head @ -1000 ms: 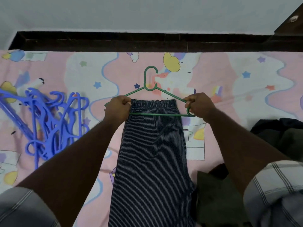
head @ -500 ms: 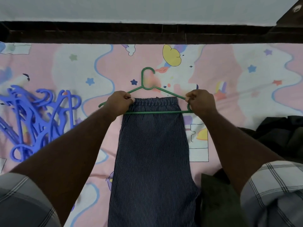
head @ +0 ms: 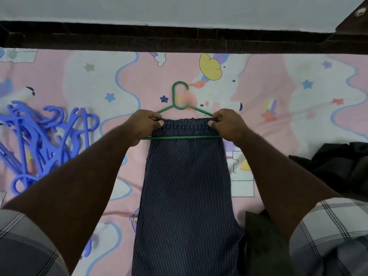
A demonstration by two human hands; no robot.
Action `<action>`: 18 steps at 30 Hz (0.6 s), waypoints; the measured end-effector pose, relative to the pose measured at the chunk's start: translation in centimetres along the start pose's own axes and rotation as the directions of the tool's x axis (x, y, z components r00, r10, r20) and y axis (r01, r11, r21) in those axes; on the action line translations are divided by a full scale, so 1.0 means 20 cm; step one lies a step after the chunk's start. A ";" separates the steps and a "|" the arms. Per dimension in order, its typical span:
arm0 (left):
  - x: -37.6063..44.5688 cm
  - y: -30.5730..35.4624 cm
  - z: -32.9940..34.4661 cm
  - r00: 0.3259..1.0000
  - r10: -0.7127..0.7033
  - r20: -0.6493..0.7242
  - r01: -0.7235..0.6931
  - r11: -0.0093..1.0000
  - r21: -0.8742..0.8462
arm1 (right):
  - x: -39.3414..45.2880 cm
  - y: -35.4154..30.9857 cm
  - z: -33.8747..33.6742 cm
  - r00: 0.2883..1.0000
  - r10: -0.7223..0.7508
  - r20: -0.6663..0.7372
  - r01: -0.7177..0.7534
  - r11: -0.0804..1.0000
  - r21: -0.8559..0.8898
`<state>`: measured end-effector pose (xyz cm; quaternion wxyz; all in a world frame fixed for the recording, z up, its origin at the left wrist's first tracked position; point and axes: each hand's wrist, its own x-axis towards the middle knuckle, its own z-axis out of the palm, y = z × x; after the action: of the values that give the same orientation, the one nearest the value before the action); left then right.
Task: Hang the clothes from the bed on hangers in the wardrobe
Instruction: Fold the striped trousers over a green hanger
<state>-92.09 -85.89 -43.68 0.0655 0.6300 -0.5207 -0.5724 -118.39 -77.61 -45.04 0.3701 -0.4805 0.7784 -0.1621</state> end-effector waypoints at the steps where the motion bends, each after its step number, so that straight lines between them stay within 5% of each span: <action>1: 0.00 0.00 0.00 1.000 0.003 0.000 -0.003 1.000 -0.013 | 0.01 0.01 0.00 1.000 0.015 0.020 -0.016 0.997 0.075; 6: -0.02 -0.02 0.00 0.999 0.035 -0.002 -0.035 0.996 -0.084 | 0.02 0.00 -0.04 0.989 0.064 0.135 -0.095 0.966 0.239; 13: -0.02 -0.01 0.02 0.996 0.086 0.009 -0.087 0.993 0.086 | 0.00 -0.05 -0.05 0.989 -0.103 0.110 0.104 0.995 0.001; 18: -0.03 0.03 0.03 0.982 0.173 0.075 -0.189 0.880 0.436 | 0.00 -0.05 -0.04 0.966 -0.204 0.157 0.237 0.942 -0.238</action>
<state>-92.83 -85.35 -43.05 -0.0346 0.5672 -0.6943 -0.4416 -118.39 -78.22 -43.94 0.3344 -0.6179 0.7081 -0.0695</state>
